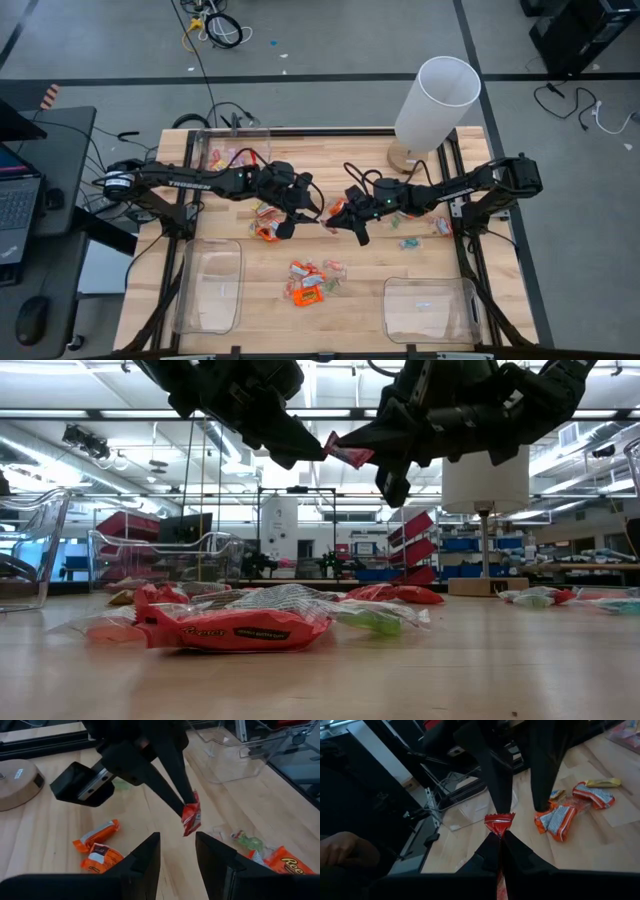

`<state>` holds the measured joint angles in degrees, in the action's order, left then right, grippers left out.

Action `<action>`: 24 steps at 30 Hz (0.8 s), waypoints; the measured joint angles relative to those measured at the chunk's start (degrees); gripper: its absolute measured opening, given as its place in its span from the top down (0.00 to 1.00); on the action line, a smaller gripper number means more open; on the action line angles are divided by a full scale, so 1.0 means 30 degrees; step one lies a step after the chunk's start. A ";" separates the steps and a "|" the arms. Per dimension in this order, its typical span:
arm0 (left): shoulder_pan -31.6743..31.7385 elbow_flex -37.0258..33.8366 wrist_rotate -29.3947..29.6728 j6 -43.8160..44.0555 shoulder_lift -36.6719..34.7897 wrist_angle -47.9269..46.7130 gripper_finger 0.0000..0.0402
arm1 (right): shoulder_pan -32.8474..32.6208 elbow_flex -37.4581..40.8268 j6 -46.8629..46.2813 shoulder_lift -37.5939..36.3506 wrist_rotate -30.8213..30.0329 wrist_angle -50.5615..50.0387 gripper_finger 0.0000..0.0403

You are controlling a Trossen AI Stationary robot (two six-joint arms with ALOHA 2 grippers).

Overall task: Sort candy
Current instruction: Put the red candy into the top left transparent bin

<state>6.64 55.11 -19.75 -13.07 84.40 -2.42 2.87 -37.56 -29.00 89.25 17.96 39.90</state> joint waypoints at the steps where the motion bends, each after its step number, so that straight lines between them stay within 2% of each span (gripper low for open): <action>1: -0.0003 0.0000 0.0000 -0.0003 0.0000 0.0010 0.68 | 0.0000 0.0000 0.0071 0.0000 0.0000 0.0125 0.98; 24: -0.0003 0.0000 0.0000 -0.0054 0.0000 0.0804 0.68 | 0.0324 0.0007 0.0382 0.0000 -0.0087 0.0391 0.98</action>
<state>6.63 55.11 -19.75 -13.23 84.40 -0.01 3.85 -37.54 -27.86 89.25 17.69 41.07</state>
